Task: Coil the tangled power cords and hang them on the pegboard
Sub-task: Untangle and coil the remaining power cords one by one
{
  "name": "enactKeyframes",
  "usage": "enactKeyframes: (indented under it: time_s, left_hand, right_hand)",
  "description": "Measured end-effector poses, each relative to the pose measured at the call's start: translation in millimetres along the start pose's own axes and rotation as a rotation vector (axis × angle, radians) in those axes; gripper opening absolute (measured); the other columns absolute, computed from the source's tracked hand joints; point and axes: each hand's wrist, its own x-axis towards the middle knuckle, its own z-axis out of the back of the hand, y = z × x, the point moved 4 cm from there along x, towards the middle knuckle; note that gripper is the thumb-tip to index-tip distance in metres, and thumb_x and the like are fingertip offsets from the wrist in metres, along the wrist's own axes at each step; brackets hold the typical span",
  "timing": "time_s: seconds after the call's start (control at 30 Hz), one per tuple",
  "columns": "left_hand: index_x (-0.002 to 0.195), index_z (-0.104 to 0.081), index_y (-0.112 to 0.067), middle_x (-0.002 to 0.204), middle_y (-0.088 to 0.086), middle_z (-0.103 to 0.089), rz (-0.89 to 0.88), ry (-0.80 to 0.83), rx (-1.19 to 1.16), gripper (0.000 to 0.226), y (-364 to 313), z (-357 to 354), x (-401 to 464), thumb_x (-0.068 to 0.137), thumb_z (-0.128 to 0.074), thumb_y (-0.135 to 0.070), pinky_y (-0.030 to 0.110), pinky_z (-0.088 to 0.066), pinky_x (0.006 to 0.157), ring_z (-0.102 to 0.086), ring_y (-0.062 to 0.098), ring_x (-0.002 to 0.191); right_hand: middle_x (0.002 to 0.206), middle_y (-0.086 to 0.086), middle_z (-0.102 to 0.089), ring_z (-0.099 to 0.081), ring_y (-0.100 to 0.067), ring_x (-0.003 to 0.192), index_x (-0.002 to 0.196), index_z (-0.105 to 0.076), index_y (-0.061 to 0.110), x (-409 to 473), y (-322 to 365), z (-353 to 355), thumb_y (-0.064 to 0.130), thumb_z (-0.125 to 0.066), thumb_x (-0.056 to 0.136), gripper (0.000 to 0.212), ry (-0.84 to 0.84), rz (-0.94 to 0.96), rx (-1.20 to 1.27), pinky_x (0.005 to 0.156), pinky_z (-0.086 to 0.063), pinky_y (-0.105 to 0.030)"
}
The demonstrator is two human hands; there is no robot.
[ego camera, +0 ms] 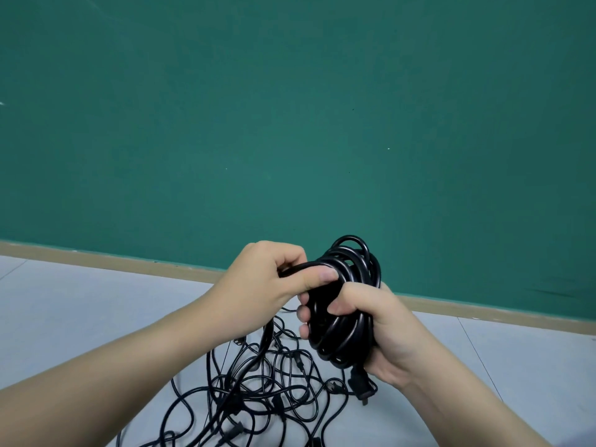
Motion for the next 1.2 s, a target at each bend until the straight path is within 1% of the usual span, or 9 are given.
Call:
enactKeyframes:
  time_s: [0.07,0.17,0.33,0.43,0.53,0.7,0.87,1.1,1.2]
  left_hand:
    - [0.066,-0.056,-0.015,0.061,0.007,-0.068,0.036,0.032,-0.023,0.057,3.4,-2.5,2.0,0.084,-0.064,-0.069,0.051,-0.049,0.061,-0.059,0.041,0.058]
    - [0.072,-0.061,-0.016,0.063,0.005,-0.063,0.071,0.093,-0.068,0.057,6.1,-5.5,4.7,0.093,-0.054,-0.07,0.048,-0.05,0.059,-0.053,0.031,0.055]
    - [0.068,-0.053,-0.013,0.05,-0.011,-0.031,0.185,0.125,-0.083,0.063,9.9,-6.4,4.3,0.101,-0.04,-0.065,0.044,-0.056,0.065,-0.036,0.018,0.05]
    - [0.072,-0.052,-0.014,0.059,-0.005,-0.029,0.284,0.212,-0.08,0.059,12.9,-4.6,0.1,0.104,-0.033,-0.06,0.034,-0.045,0.057,-0.03,0.021,0.059]
    - [0.075,-0.042,-0.015,0.064,-0.004,-0.025,0.354,0.268,-0.126,0.054,16.0,-3.7,-5.6,0.107,-0.03,-0.056,0.026,-0.023,0.051,-0.019,0.018,0.057]
    - [0.063,-0.037,-0.018,0.056,-0.003,-0.022,0.374,0.413,-0.236,0.058,3.4,-23.4,-13.9,0.11,-0.026,-0.05,0.025,-0.011,0.049,-0.014,0.016,0.051]
    - [0.06,-0.037,-0.017,0.05,-0.005,-0.021,0.414,0.567,-0.247,0.062,-0.9,-33.0,-20.7,0.11,-0.023,-0.052,0.024,-0.01,0.045,-0.013,0.012,0.046]
    - [0.059,-0.043,-0.017,0.052,-0.002,-0.029,0.416,0.541,-0.092,0.072,-6.4,-24.0,-23.1,0.099,-0.026,-0.074,0.023,-0.026,0.051,-0.025,0.013,0.047]
    - [0.057,-0.046,-0.02,0.049,-0.007,-0.033,0.383,0.527,0.037,0.07,-4.0,-21.6,-22.6,0.096,-0.027,-0.076,0.021,-0.034,0.054,-0.029,0.011,0.047]
  right_hand:
    - [0.083,-0.023,-0.062,-0.064,-0.031,0.069,0.084,-0.07,-0.002,0.8,0.2,4.5,0.004,-0.055,0.059,0.031,-0.007,-0.023,0.028,0.063,-0.057,-0.037]
    - [0.086,-0.023,-0.063,-0.065,-0.031,0.073,0.086,-0.073,-0.003,1.7,6.7,11.7,0.009,-0.065,0.05,0.039,-0.012,0.007,0.113,0.067,-0.058,-0.036]
    - [0.09,-0.019,-0.065,-0.064,-0.028,0.08,0.085,-0.077,0.0,1.4,26.1,23.2,0.014,-0.079,0.041,0.046,-0.018,0.18,0.224,0.077,-0.057,-0.04]
    - [0.089,-0.017,-0.064,-0.063,-0.027,0.078,0.081,-0.076,0.0,-1.7,38.6,29.6,0.011,-0.065,0.055,0.03,-0.068,0.252,0.311,0.077,-0.054,-0.038]
    - [0.09,-0.019,-0.067,-0.066,-0.028,0.079,0.085,-0.079,0.002,-4.5,44.9,39.5,0.009,-0.05,0.063,0.037,-0.164,0.244,0.183,0.075,-0.055,-0.036]
    - [0.12,-0.019,-0.073,-0.069,-0.027,0.097,0.095,-0.08,0.003,0.3,28.6,29.0,0.01,-0.053,0.062,0.043,-0.163,0.195,0.057,0.074,-0.059,-0.032]
    - [0.114,-0.029,-0.072,-0.071,-0.034,0.114,0.096,-0.079,-0.003,4.1,12.2,12.7,0.013,-0.062,0.053,0.049,-0.03,0.106,0.083,0.086,-0.062,-0.037]
    - [0.092,-0.017,-0.064,-0.063,-0.029,0.074,0.089,-0.069,-0.003,3.7,18.8,10.8,0.012,-0.062,0.062,0.031,-0.06,0.164,0.365,0.079,-0.061,-0.045]
    - [0.089,-0.013,-0.057,-0.054,-0.024,0.069,0.094,-0.056,0.003,2.9,36.0,19.5,0.014,-0.049,0.072,0.026,-0.152,0.209,0.518,0.064,-0.057,-0.037]
